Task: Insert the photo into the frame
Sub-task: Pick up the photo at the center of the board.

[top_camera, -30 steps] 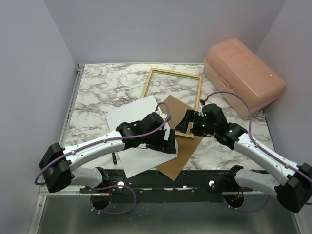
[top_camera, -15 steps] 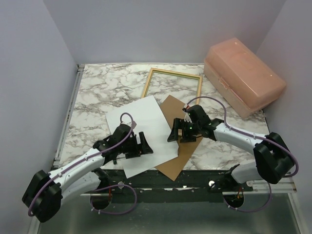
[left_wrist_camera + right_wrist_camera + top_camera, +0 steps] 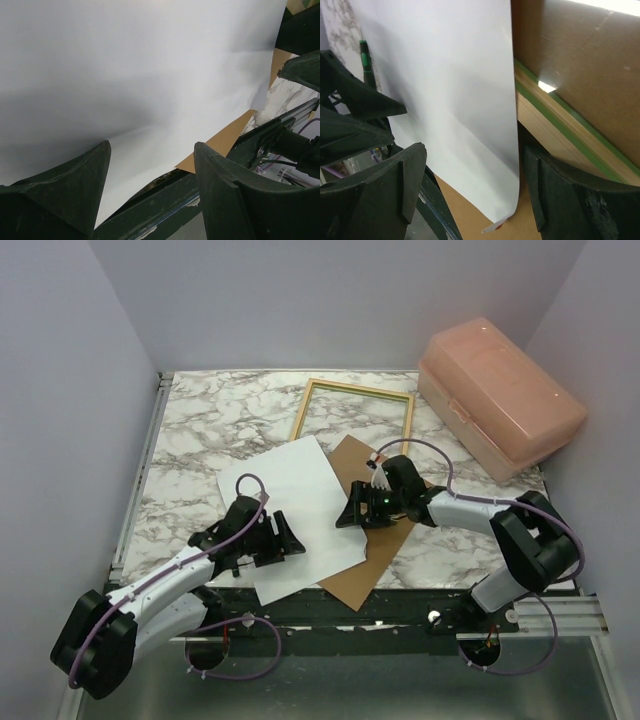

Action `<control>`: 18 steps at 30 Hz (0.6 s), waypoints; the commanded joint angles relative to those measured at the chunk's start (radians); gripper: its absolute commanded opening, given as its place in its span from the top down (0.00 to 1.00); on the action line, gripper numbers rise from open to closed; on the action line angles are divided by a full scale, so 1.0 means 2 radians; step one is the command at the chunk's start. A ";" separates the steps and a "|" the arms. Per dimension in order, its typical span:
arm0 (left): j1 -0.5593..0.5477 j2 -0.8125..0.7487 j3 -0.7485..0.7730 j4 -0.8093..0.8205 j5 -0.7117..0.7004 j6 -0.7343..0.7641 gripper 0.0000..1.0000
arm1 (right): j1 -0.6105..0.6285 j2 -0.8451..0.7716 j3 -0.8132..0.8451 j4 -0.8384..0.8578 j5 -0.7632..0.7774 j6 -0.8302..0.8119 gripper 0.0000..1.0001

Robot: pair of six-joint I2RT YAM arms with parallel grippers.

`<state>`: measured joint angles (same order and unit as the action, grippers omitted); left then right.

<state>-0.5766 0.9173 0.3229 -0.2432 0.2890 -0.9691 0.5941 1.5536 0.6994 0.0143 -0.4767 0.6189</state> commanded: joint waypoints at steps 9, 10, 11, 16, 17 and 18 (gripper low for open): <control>0.004 0.023 -0.010 0.033 0.023 0.013 0.35 | -0.005 0.047 -0.054 0.228 -0.149 0.065 0.27; 0.004 0.023 -0.011 0.033 0.023 0.013 0.35 | -0.005 0.043 -0.056 0.230 -0.150 0.067 0.31; 0.004 0.022 -0.011 0.033 0.023 0.013 0.35 | -0.005 0.039 -0.057 0.230 -0.150 0.071 0.35; 0.004 0.007 -0.004 0.014 0.019 0.018 0.35 | -0.005 -0.001 -0.044 0.185 -0.131 0.090 0.61; 0.004 0.002 -0.001 0.009 0.017 0.020 0.35 | -0.005 -0.010 -0.042 0.176 -0.126 0.091 0.68; 0.004 -0.001 0.003 0.001 0.015 0.022 0.34 | -0.005 -0.023 -0.037 0.160 -0.117 0.090 0.78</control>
<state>-0.5751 0.9466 0.3176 -0.2050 0.3252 -0.9554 0.5888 1.6009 0.5953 0.3752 -0.7265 0.7692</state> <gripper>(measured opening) 0.649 0.349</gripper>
